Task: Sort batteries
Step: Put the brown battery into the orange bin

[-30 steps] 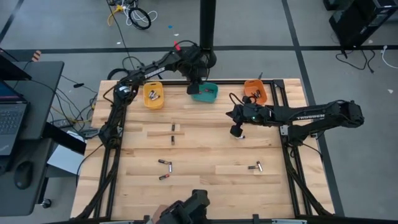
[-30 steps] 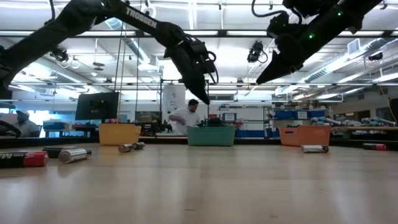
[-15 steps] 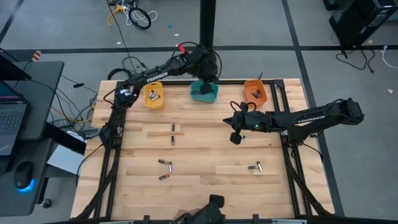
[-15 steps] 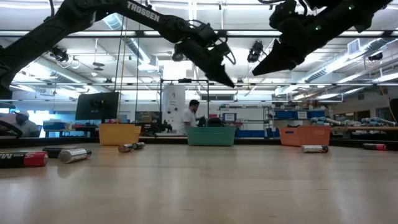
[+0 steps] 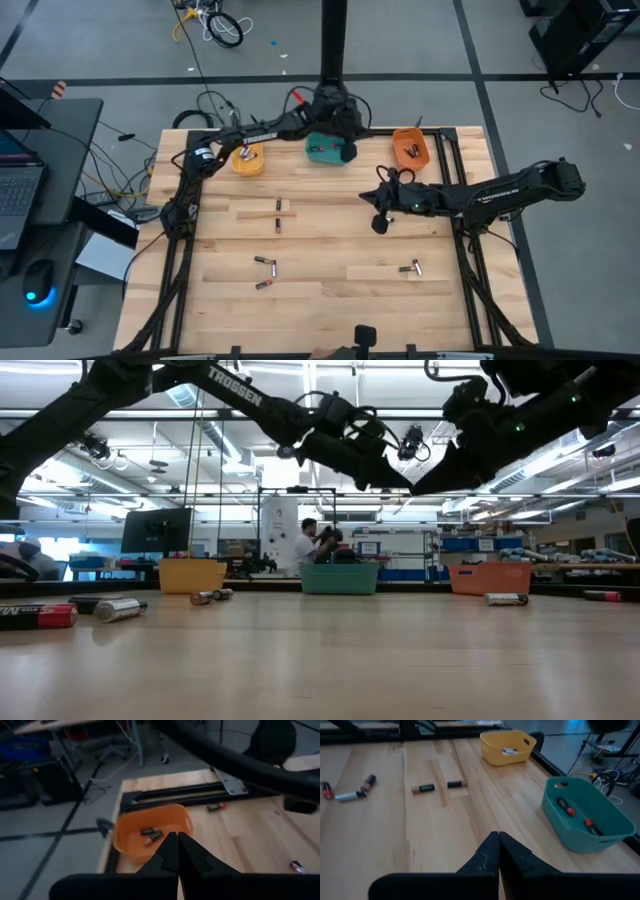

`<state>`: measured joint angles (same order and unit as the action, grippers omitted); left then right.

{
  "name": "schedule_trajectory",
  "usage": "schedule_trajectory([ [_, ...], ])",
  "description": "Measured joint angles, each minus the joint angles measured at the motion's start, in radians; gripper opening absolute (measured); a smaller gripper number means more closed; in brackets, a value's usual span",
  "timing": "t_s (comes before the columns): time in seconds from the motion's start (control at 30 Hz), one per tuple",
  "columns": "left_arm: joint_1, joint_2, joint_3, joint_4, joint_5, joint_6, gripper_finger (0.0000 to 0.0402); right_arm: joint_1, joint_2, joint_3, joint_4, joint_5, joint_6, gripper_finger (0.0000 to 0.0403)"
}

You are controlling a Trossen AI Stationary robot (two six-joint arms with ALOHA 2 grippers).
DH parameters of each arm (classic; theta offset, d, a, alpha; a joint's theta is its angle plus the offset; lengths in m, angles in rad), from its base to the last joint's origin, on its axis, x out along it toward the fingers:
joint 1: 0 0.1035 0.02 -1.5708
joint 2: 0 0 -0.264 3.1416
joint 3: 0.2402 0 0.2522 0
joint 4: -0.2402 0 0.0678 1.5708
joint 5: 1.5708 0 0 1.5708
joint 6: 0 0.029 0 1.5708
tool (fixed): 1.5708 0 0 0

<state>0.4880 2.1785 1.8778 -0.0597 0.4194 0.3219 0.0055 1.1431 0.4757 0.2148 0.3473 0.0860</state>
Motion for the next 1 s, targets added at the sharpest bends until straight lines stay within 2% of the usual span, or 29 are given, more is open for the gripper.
schedule_trajectory([
  [0.2, -0.023, -0.089, -0.168, 0.094, -0.009, 0.004, 0.0002, -0.021, 0.000, -0.058, 0.033, 0.003, -0.002, 0.0010],
  [0.37, -0.028, -0.238, -0.424, 0.289, -0.065, -0.016, 0.0001, -0.030, 0.000, -0.120, 0.145, -0.004, 0.005, 0.0010],
  [0.5, -0.038, -0.398, -0.633, 0.334, -0.123, -0.016, 0.0002, -0.026, 0.000, -0.126, 0.158, -0.008, 0.032, 0.0010],
  [0.63, -0.096, -0.579, -0.827, 0.302, -0.182, -0.014, 0.0002, -0.015, 0.000, -0.126, 0.166, -0.009, 0.046, 0.0010],
  [0.77, -0.179, -0.761, -0.991, 0.244, -0.291, -0.024, 0.0002, 0.002, 0.000, -0.126, 0.187, -0.011, 0.053, 0.0010],
  [1.0, -0.349, -0.980, -1.137, 0.003, -0.404, -0.175, 0.0002, 0.014, 0.000, -0.126, 0.227, -0.010, 0.053, 0.0011],
])
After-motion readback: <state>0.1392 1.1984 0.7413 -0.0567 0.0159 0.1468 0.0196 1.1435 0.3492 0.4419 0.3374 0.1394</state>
